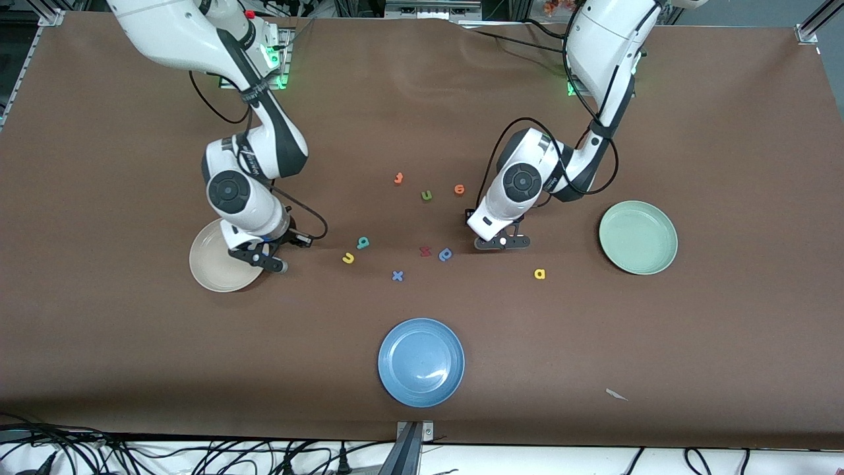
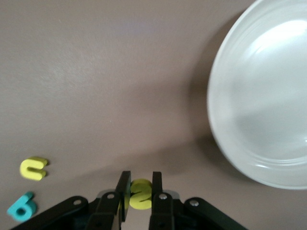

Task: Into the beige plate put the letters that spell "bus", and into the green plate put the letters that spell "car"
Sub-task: 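Grasp the yellow 2 with the right gripper while the left gripper grasps the j, then drop the yellow 2 onto the beige plate while the left gripper lifts the j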

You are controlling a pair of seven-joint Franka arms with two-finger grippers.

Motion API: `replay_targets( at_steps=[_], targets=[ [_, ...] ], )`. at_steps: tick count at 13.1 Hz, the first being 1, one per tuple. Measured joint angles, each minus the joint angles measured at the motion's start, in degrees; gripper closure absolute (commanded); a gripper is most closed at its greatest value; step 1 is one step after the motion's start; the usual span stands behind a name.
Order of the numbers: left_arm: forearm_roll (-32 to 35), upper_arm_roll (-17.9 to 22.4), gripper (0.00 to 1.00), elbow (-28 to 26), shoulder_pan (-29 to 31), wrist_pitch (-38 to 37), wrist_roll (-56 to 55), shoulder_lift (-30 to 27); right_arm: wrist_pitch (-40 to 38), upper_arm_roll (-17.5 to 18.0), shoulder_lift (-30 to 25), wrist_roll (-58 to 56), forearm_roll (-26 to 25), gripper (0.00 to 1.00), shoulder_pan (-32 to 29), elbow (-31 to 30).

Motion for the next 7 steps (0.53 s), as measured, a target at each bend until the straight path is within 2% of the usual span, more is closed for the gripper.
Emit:
replay_targets(
  at_steps=[1,2,6,7],
  targets=[
    [0.0,0.0,0.29,0.01,-0.01,0.0,0.0,0.0,-3.11,-1.37,-0.57,-2.68,-0.01,0.95,-0.02,1.62],
    [0.0,0.0,0.34,0.01,-0.01,0.0,0.0,0.0,-4.98,-3.14,-0.98,-6.16,-0.01,0.95,-0.07,2.66],
    [0.0,-0.03,0.66,0.34,-0.19,0.01,0.0,-0.02,-6.13,-10.85,-0.76,-23.62,0.0,0.95,-1.59,3.22],
    [0.0,-0.04,0.67,0.49,-0.43,0.01,0.0,-0.02,-6.03,-11.57,-0.28,-27.88,0.0,0.95,-3.28,3.2]
  ],
)
